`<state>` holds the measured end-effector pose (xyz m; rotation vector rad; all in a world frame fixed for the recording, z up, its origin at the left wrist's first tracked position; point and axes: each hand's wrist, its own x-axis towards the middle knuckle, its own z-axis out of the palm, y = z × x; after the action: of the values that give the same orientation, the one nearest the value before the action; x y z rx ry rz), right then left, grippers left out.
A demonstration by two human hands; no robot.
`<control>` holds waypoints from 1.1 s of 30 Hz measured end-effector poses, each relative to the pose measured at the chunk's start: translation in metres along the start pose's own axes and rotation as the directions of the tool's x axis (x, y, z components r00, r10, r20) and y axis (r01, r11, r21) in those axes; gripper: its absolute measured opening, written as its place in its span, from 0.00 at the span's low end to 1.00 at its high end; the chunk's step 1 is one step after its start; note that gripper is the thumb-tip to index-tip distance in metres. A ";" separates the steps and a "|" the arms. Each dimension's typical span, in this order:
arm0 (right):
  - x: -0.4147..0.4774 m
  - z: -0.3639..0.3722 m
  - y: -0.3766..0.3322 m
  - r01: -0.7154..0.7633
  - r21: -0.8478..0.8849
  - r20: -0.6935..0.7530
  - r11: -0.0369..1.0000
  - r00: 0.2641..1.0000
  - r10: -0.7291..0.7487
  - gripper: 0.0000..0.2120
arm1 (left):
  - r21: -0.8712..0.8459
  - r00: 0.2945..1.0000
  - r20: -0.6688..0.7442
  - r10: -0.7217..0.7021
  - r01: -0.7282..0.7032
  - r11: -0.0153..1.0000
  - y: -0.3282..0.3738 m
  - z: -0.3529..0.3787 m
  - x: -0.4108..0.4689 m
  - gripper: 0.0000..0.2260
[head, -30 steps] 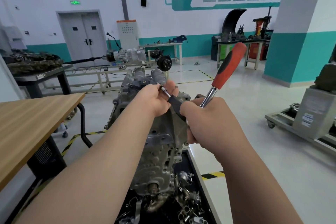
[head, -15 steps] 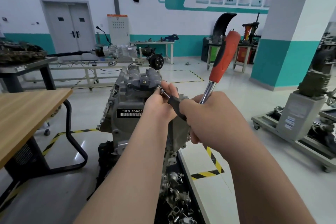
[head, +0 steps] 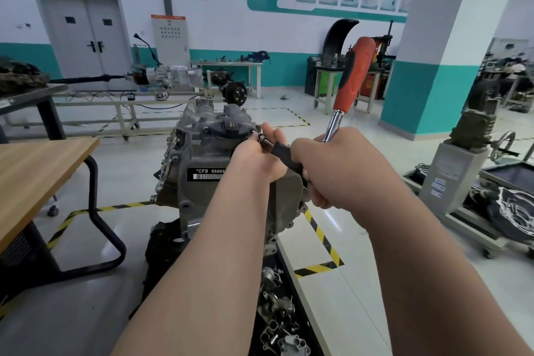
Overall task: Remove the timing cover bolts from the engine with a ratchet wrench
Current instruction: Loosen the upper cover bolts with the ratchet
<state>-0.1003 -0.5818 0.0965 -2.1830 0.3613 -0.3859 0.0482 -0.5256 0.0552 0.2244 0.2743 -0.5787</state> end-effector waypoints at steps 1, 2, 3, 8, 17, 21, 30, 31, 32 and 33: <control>0.001 -0.001 -0.001 0.004 0.002 -0.007 1.000 1.000 -0.004 0.14 | 0.055 1.000 -0.023 0.021 -0.020 0.998 0.000 0.000 0.002 0.11; 0.002 -0.002 -0.001 0.007 0.002 -0.014 1.000 1.000 -0.007 0.15 | 0.098 0.999 -0.020 0.047 -0.045 0.994 -0.001 0.000 0.004 0.10; 0.002 -0.003 -0.002 0.005 0.001 -0.016 1.000 1.000 -0.005 0.15 | 0.134 0.998 -0.008 0.070 -0.068 0.989 -0.002 -0.001 0.005 0.10; 0.004 0.005 0.003 -0.020 0.050 -0.021 0.999 1.000 0.021 0.13 | 0.162 0.998 0.058 0.030 -0.039 0.986 -0.001 -0.006 0.004 0.14; 0.003 0.022 0.015 0.027 0.114 -0.137 0.993 0.991 -0.011 0.15 | 0.674 0.973 0.229 -0.036 -0.132 0.727 0.001 -0.051 -0.037 0.15; -0.006 0.037 0.027 0.038 0.250 -0.189 0.968 0.982 0.010 0.16 | 0.662 0.938 0.335 -0.092 -0.166 0.731 -0.006 -0.059 -0.046 0.13; -0.020 0.082 0.056 -0.164 0.813 0.067 0.559 0.980 0.190 0.11 | 0.741 0.921 0.361 0.148 -0.380 0.553 -0.011 -0.068 -0.050 0.07; -0.020 0.085 0.058 -0.202 0.862 0.121 0.464 0.973 0.198 0.12 | 0.755 0.920 0.354 0.170 -0.388 0.528 -0.012 -0.069 -0.051 0.07; -0.021 0.087 0.058 -0.232 0.896 0.166 0.378 0.965 0.201 0.12 | 0.764 0.922 0.343 0.180 -0.386 0.517 -0.012 -0.069 -0.052 0.06; -0.021 0.088 0.058 -0.256 0.920 0.203 0.297 0.959 0.197 0.11 | 0.772 0.925 0.334 0.183 -0.380 0.509 -0.013 -0.068 -0.053 0.07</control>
<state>-0.0912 -0.5451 -0.0039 -0.9160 0.2914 -0.2601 -0.0146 -0.4896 0.0060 1.1239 -0.2843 -0.3516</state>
